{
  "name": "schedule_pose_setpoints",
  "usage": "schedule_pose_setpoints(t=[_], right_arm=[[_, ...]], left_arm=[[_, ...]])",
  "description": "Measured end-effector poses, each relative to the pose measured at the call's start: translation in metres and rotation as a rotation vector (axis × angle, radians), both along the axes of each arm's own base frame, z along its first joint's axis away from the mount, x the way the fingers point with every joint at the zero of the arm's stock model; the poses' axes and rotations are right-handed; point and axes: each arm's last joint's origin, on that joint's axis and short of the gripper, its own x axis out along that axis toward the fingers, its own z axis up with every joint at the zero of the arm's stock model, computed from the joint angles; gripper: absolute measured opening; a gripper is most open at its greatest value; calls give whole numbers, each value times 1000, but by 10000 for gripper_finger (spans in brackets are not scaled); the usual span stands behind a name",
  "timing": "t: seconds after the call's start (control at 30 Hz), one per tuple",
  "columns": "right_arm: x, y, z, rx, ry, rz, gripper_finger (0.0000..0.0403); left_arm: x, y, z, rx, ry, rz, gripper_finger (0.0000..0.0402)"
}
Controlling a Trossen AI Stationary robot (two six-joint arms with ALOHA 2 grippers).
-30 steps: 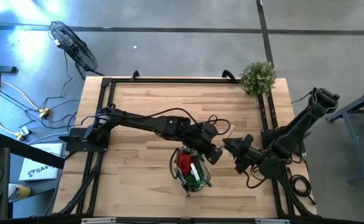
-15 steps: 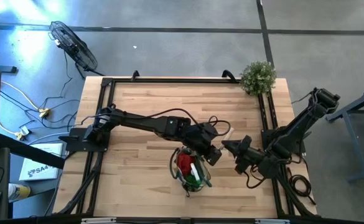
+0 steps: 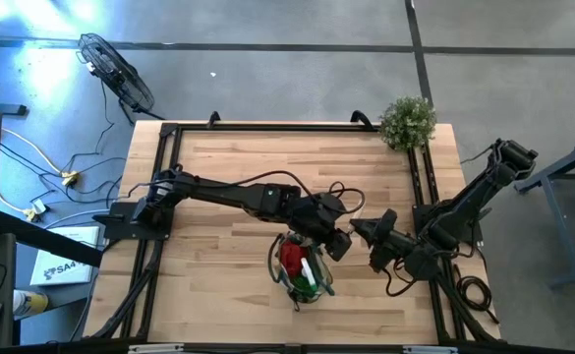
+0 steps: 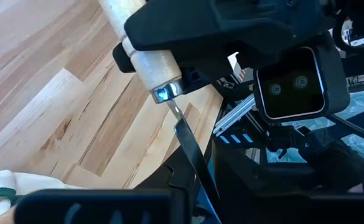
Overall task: Pick & Place Garden tools in Gardening bag
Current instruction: Put the trowel into the gardening bag
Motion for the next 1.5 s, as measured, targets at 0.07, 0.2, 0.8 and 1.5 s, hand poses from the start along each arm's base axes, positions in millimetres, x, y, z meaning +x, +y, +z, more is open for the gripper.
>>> schedule_pose_setpoints(t=[0.07, 0.2, 0.8, 1.5], right_arm=[[0, 0, 0, 14, -5, -4, 58], [0, 0, -1, 20, -5, -7, 58], [-35, 20, -11, 386, -100, 63, 58], [-82, 8, 44, 1240, -238, 291, 53]], left_arm=[[0, 0, 0, 1, -2, 3, 61], [0, 0, 1, 21, -8, 5, 90], [1, -2, 6, 28, -68, -93, 145], [-16, 4, 20, 124, -75, -252, 145]])
